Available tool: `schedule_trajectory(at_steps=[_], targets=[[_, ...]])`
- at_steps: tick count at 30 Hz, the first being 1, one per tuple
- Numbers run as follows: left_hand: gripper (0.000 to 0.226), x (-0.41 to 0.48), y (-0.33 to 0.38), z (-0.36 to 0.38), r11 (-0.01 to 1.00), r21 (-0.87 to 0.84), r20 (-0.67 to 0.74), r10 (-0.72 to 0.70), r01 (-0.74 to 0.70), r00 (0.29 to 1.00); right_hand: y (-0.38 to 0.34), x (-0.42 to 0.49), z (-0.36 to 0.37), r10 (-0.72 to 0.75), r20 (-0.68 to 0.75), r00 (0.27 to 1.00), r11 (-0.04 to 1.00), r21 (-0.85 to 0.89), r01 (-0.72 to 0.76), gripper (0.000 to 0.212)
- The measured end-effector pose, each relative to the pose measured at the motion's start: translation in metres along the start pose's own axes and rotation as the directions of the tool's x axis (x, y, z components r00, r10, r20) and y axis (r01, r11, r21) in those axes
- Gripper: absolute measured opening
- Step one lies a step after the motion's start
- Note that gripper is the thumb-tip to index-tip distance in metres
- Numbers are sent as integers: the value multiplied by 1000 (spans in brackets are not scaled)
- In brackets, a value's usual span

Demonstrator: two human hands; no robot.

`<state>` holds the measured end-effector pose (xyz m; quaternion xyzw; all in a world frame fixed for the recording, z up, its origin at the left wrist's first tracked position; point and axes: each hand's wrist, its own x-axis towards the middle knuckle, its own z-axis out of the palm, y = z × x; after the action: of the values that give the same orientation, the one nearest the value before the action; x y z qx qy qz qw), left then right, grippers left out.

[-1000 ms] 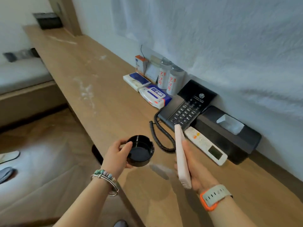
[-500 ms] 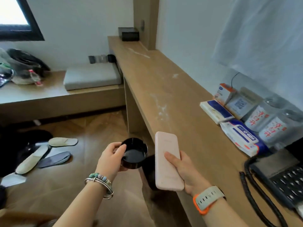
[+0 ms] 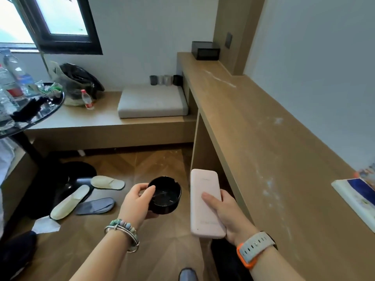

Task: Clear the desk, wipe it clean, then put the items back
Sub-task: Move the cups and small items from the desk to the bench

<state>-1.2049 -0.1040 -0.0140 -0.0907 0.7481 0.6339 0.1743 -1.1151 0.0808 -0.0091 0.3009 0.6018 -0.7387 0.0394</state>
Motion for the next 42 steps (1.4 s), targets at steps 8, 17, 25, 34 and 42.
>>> schedule_trajectory(at_steps=[8, 17, 25, 34, 42], targets=[[1, 143, 67, 29, 999, -53, -107, -6, 1, 994, -81, 149, 18, -5, 71, 997, 997, -71, 10, 40], [2, 285, 120, 29, 998, -68, -196, 0, -13, 981, -163, 291, 51, 12, 135, 991, 996, -88, 0, 39], [4, 440, 170, 16, 996, -88, -179, -41, 25, 983, -220, 435, 113, 25, 105, 994, 993, -117, -13, 39], [20, 609, 245, 20, 997, -51, -136, -70, 63, 988, -295, 577, 158, 33, 81, 996, 998, -55, -29, 35], [20, 742, 292, 61, 996, -15, -139, -92, 91, 986, -353, 718, 154, 63, 90, 994, 998, 15, -65, 26]])
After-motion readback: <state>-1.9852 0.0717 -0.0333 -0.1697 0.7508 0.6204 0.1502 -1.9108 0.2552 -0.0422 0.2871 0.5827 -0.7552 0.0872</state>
